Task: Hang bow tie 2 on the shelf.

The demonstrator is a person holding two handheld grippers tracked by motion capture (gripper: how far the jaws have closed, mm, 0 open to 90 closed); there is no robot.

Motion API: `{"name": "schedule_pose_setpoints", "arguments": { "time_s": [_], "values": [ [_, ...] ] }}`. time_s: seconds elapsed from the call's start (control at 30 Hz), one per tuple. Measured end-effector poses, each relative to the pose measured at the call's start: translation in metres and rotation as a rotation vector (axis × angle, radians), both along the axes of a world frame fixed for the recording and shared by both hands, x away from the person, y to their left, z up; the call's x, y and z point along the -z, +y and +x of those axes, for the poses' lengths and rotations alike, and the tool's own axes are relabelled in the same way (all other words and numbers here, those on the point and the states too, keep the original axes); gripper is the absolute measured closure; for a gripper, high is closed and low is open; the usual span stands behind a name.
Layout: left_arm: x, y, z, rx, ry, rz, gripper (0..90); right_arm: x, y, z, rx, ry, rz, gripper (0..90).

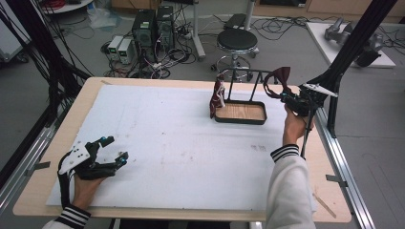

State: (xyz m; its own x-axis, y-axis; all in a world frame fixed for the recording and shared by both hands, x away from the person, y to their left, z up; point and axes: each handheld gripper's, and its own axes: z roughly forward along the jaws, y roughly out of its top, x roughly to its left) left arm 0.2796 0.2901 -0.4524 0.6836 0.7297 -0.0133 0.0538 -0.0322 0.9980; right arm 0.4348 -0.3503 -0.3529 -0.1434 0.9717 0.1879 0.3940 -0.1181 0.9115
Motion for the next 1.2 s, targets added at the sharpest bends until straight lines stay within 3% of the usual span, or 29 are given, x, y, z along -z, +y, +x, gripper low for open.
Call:
{"name": "schedule_pose_setpoints", "arguments": {
  "time_s": [0.27,0.53,0.9,1.07,1.2],
  "values": [
    [0.000,0.000,0.000,0.000,-0.001,0.004,15.8,0.001,0.002,0.002,-0.008,0.020,-0.051,67.9],
    [0.000,0.000,0.000,0.001,-0.004,0.007,15.8,0.004,0.004,0.004,0.007,0.053,-0.127,40.5],
    [0.000,0.000,0.000,0.000,-0.005,0.007,15.8,0.003,0.008,0.003,0.025,0.056,-0.168,20.8],
    [0.000,0.000,0.000,0.000,-0.003,0.008,15.8,0.000,0.013,0.001,0.007,0.057,-0.180,13.9],
    [0.000,-0.001,0.000,-0.003,-0.002,0.009,15.8,-0.007,0.022,-0.007,-0.046,0.041,-0.180,11.7]
  ]
}}
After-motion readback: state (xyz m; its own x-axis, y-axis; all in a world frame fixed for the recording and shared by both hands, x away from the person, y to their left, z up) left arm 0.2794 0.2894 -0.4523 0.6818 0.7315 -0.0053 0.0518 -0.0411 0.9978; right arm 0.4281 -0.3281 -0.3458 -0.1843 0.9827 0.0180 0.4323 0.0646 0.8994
